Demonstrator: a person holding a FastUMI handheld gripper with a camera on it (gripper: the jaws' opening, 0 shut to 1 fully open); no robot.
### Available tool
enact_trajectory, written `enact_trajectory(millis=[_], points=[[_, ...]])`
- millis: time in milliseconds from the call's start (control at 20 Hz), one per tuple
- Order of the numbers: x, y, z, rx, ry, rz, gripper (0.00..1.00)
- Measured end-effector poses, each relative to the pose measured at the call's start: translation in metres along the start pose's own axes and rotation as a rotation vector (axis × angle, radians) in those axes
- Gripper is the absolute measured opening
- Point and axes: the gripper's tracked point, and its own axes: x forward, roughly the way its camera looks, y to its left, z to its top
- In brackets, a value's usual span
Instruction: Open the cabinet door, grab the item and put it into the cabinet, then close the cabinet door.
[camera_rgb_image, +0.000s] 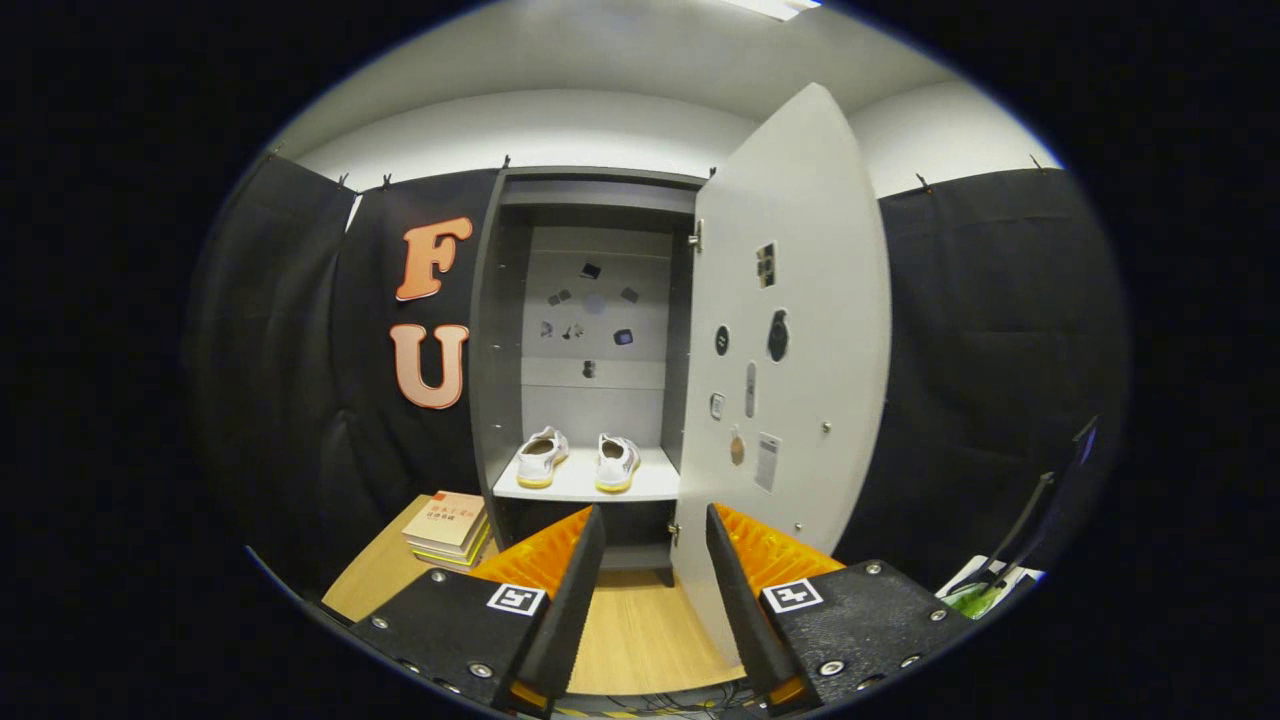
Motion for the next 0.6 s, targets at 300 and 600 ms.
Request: enact_trajectory(millis=[300,600], points=[[-0.012,-0.073,-0.018,0.009,0.030,-0.121,0.70],[0.019,-0.131,-0.049,0.093,0.077,-0.165,0.73]])
